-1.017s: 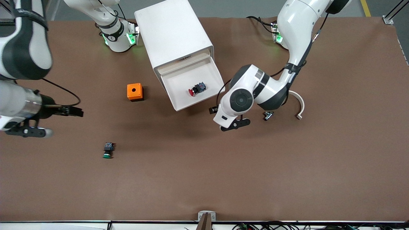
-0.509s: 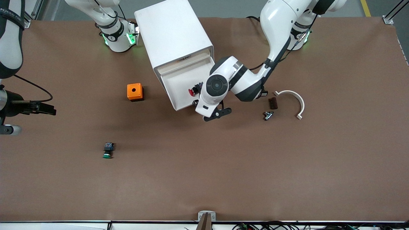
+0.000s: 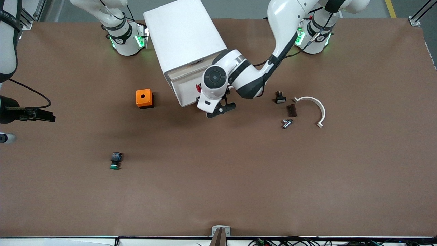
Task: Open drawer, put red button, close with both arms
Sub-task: 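Push the drawer closed with the left gripper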
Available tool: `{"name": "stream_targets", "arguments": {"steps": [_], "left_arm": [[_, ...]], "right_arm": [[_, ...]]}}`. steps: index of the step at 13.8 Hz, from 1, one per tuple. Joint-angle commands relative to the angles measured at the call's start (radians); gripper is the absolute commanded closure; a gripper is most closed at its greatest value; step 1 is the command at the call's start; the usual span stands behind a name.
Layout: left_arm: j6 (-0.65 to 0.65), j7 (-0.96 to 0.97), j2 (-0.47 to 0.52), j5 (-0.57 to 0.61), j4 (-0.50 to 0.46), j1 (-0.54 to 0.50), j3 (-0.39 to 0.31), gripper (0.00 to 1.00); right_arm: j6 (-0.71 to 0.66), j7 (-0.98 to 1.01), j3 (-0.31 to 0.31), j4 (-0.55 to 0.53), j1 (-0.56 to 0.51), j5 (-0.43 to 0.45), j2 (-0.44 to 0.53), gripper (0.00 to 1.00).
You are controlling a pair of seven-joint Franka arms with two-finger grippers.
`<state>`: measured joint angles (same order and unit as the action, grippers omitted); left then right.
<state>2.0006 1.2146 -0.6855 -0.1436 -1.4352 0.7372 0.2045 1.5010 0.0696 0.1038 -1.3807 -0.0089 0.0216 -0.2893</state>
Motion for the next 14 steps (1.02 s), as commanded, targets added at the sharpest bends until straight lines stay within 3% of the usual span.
{"name": "stream_targets", "arguments": {"steps": [1,5,7,11,14], "left_arm": [[0.018,0.054,0.003,-0.027,-0.004,0.053,-0.004,0.0],[0.018,0.091,0.006,-0.054,-0.023,0.102,0.0,0.0],[0.018,0.112,0.004,-0.071,-0.027,0.111,0.018,0.0],[0.017,0.117,0.011,-0.076,-0.051,0.119,0.019,0.0],[0.007,0.12,0.021,-0.062,-0.047,0.082,0.001,0.0]], "right_arm": [[-0.037,0.007,-0.015,0.061,-0.009,0.027,0.009,0.0],[-0.209,0.003,-0.013,0.207,-0.017,0.02,0.009,0.0],[-0.245,-0.007,-0.015,0.224,-0.014,0.011,0.022,0.0],[-0.248,0.007,-0.022,0.212,-0.009,0.001,0.078,0.0],[-0.217,0.007,-0.021,0.068,-0.009,0.001,0.174,0.0]]}}
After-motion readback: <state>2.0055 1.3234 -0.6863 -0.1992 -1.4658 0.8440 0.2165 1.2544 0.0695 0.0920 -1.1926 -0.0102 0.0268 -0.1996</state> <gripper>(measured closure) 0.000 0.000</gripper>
